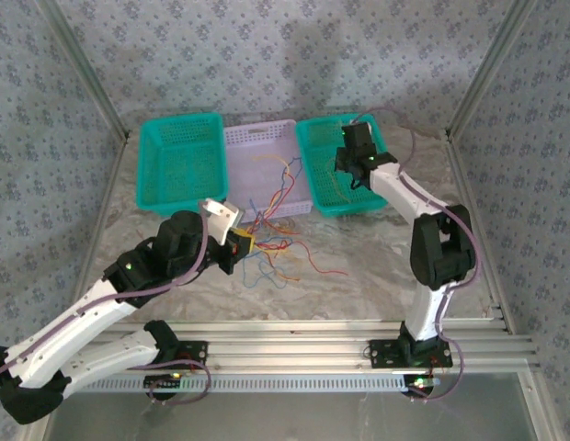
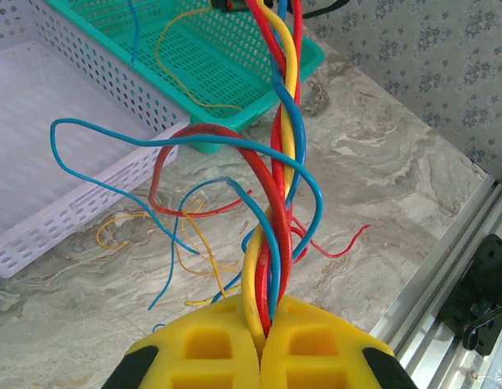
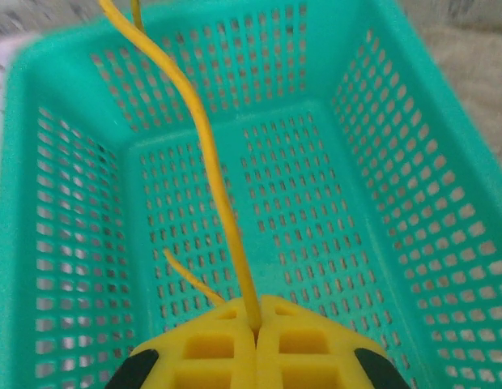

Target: Untangle the cables

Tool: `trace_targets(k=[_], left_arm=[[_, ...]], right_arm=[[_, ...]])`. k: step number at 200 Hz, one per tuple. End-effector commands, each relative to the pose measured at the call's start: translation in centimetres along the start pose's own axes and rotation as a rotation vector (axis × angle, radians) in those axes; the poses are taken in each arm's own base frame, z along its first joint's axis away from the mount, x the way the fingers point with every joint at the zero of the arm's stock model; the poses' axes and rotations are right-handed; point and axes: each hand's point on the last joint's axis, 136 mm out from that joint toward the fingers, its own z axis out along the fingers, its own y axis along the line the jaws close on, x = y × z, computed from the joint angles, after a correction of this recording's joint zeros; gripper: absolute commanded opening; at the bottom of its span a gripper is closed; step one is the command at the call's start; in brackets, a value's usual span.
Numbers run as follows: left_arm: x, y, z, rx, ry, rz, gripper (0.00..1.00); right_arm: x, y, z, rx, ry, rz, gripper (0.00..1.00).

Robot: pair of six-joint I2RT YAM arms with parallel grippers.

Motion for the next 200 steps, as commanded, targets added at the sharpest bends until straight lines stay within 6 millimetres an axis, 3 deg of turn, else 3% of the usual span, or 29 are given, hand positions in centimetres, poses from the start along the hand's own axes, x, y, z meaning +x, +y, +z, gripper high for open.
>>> trace_targets(k=[1,59,81,129,158,200], left_arm=[[-1.8,-1.2,-0.6,0.046,-0.074,0.005,0.00],[-1.6,-1.0,-0.5,0.037,-0.071,0.012,0.00],[-1.5,-1.0,-0.4,0.035,-0.066,0.014,0.00],[-1.4,-1.0,-0.1,0.028,-0.055,0.018,0.00],[-1.3,-0.9,0.2,0.021,-0.040,0.022,0.00],[-1.5,-1.0,0.1,0.017,-0.042,0.029,0.00]], right_arm=[[2.2,-0.7,1.3,0.053,0.102,0.024,0.00],[6.8,-0.6,3.8,0.083,0.287,0.036,0.00],[7.1,-0.8,3.9,0.094,0.295,0.036,0.00],[4.0,-0.3,2.9,0.036,0.244,0.049,0.02],[0.7,0.3,1.8,0.002,0.183,0.034,0.20],[-1.2,-0.2,0.1,0.015,0.177,0.009,0.42]])
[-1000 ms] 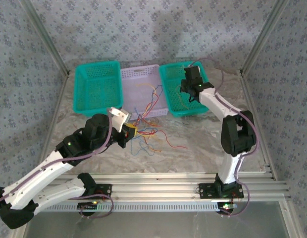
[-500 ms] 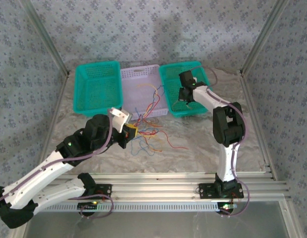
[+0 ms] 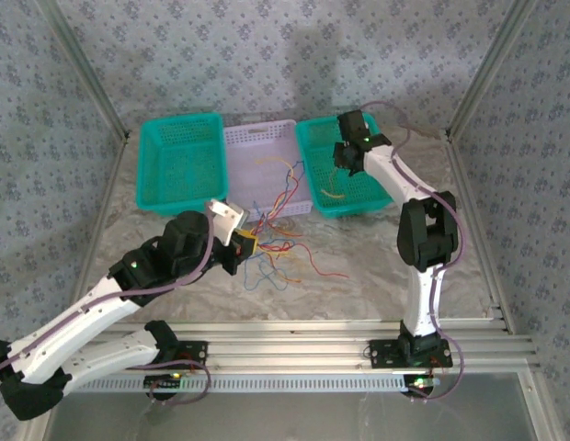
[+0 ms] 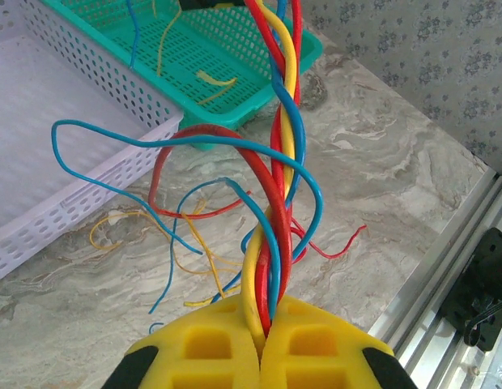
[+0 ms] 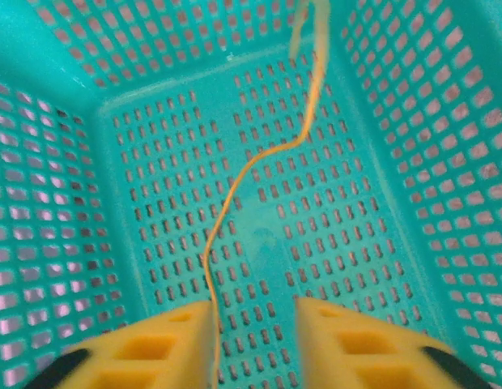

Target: Untangle the cables

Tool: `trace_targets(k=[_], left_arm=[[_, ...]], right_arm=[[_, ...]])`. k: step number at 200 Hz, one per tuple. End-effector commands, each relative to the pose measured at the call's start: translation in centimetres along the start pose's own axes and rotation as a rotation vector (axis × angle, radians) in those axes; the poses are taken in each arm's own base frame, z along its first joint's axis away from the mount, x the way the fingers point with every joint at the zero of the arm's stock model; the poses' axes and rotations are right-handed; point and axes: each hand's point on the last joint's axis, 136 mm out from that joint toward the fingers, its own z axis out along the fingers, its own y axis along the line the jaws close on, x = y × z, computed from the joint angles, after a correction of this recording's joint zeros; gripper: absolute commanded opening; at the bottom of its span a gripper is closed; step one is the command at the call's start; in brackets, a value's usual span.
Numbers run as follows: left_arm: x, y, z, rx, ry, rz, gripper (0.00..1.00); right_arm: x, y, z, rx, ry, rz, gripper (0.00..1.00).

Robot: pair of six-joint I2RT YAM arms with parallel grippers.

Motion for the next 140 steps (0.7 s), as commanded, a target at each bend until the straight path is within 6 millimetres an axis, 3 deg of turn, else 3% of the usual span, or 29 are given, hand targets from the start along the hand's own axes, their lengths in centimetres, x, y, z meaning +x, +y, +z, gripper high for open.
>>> trace_targets(k=[1,30,54,68,84,101,122,126,140], left_arm=[[-1.8,-0.6,-0.7,0.011,-0.059,0.019,0.00],[-1.9,-0.7,-0.7,0.012,-0.057,0.023,0.00],[-2.3,-0.8,-0.8,0.015,-0.075,0.016,0.00],[-2.9,-1.0,-1.0,0.022,-0.095,0.013,0.00],[-3.4,-1.3,-1.0,0.036,-0.112,0.012,0.00],[-3.6,-1.4,-0.8,0.044,-0.116,0.006,0.00],[-3.6,-1.5,-0.5,0.047,-0.116,-0.005,0.00],[-3.7,-1.5,-0.5,0.048,-0.121,-0.008,0.00],[-4.1,-1.5,-0.5,0.050,-0.142,-0.026,0.00]], right_arm=[[-0.7,-0.6,-2.0,0.008,0.012,-0.026,0.42],[-1.8,-0.8,-4.2,0.005,-0.027,-0.023,0.50],[-3.2,-0.8,-7.9,-0.025,-0.105,-0.006,0.54],[-3.0,0.4,-10.7,-0.101,-0.145,-0.014,0.58],[-1.6,3.3,-14.0,-0.279,-0.185,-0.047,0.60],[1.2,6.0,-17.5,-0.473,-0.223,-0.093,0.63],[5.5,8.0,-21.2,-0.668,-0.245,-0.159,0.64],[7.2,8.2,-21.1,-0.696,-0.224,-0.172,0.64],[10.1,8.8,-23.0,-0.793,-0.233,-0.200,0.64]])
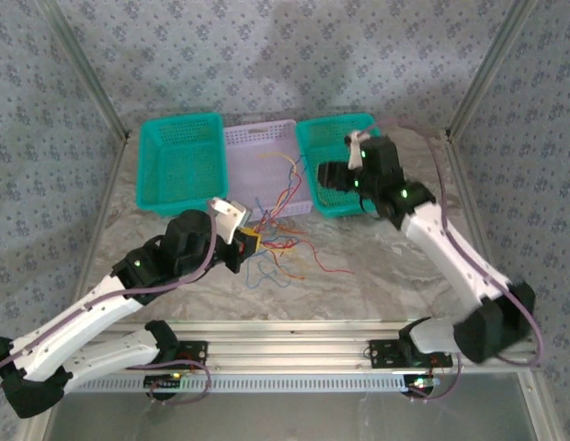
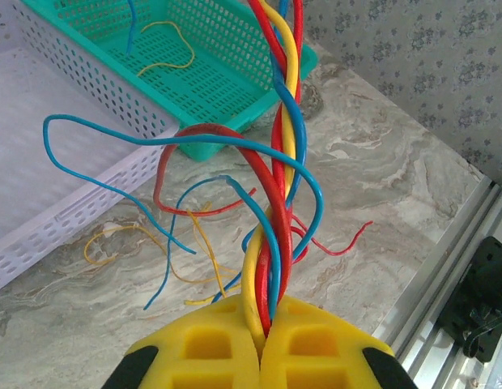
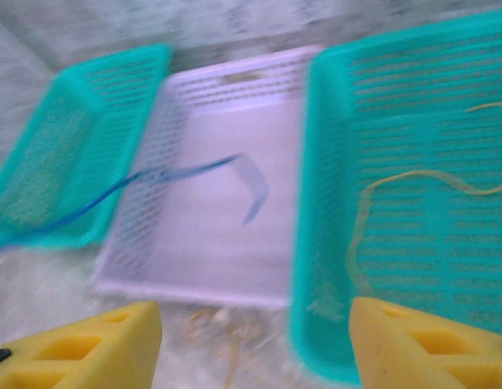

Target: Untangle the cables

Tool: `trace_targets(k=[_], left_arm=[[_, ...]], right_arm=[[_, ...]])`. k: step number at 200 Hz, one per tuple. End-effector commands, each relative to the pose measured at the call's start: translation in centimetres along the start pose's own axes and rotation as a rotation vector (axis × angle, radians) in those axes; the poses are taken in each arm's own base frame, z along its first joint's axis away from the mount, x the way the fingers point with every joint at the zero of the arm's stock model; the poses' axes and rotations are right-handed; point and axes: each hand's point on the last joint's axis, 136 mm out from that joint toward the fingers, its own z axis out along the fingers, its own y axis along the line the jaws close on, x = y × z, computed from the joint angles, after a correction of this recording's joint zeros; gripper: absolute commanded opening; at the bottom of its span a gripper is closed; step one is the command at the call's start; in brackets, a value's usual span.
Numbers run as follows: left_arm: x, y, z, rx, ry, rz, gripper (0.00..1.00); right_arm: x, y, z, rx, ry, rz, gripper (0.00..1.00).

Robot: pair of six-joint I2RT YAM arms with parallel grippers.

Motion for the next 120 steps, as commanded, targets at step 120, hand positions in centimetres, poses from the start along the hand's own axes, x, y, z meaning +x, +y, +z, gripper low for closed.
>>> trace_targets(k=[120], left_arm=[[-5.2,-1.7,0.4,0.068,-0.171,-0.167,0.00]], right_arm=[[13.0,9.3,-3.1,-0.422,0.052,-0.171,0.62]])
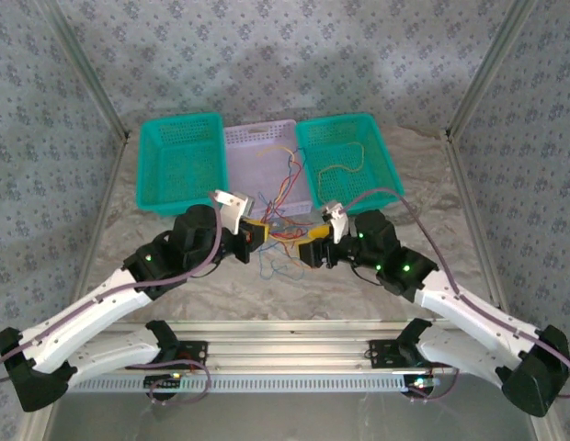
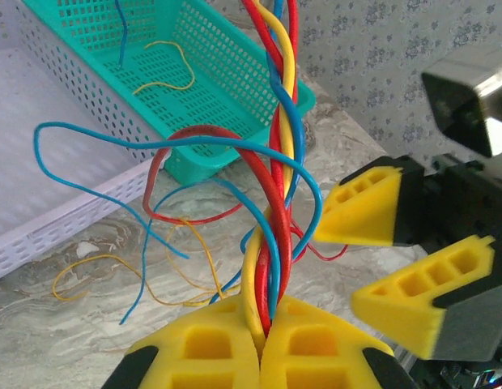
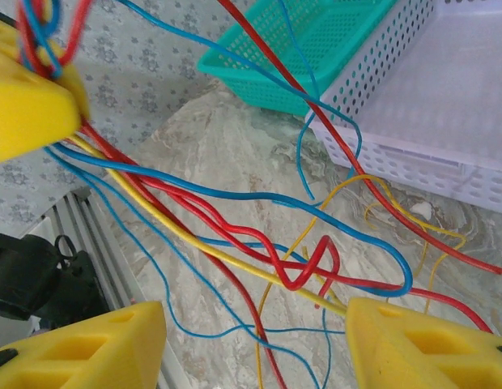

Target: Untangle the cables

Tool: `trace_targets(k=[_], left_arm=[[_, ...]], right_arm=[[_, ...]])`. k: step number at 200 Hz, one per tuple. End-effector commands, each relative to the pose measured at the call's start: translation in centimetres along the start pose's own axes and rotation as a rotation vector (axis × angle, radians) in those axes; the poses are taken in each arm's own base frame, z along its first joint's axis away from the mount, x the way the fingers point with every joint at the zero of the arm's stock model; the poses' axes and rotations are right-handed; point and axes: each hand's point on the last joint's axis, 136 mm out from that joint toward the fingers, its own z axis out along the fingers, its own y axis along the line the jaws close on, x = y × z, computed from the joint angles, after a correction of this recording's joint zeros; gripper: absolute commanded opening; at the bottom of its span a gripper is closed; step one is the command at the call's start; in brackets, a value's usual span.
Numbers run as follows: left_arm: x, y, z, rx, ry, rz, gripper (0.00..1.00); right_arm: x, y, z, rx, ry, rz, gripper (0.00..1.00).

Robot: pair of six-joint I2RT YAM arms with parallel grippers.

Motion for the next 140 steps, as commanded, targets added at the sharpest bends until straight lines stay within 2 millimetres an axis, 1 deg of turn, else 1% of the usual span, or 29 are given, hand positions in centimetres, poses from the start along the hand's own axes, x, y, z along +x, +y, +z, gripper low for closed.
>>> trace_targets(k=[1,16,46,60,82,94,114,140], left_arm=[[-3.1,-2.0,-1.1,0.071,-0.104,-0.033,0.00],[-3.1,-1.9,-1.1,0.069,-0.109,-0.044,0.00],[-2.8,-1.9,-0.8,0.081,-0.108,-0.062,0.00],[-2.7,-1.9,-0.5,0.085,-0.102,-0.068,0.00],[-2.6,-2.0,-0.4,0.087,-0.096,-0.065,0.00],[-2.6,-1.9,-0.4,0.080,-0.094,-0.062,0.00],[-2.5,-1.7,-0.5,0.070,-0.092,-0.058,0.00],[-2.6,-1.2,-0.9,0.044,-0.097,-0.049,0.00]], right_arm=[[-0.2,-0.5,1.2,0.018,-0.006,-0.014,0.62],[0.0,-0.3,2.0,0.006,0.020,-0.008,0.62],[0.3,-0.9,3.1,0.035,0.031,-0.016,0.62],[0.3,-1.0,3.4,0.036,0.031,-0.021,0.61],[0.0,-1.0,3.3,0.043,0.020,-0.036,0.58],[-0.2,-1.2,3.0,0.059,0.012,-0.046,0.49],[-0.4,-1.6,2.4,0.088,-0.005,-0.057,0.25],[-0.4,-1.9,1.5,0.119,-0.006,-0.071,0.03]])
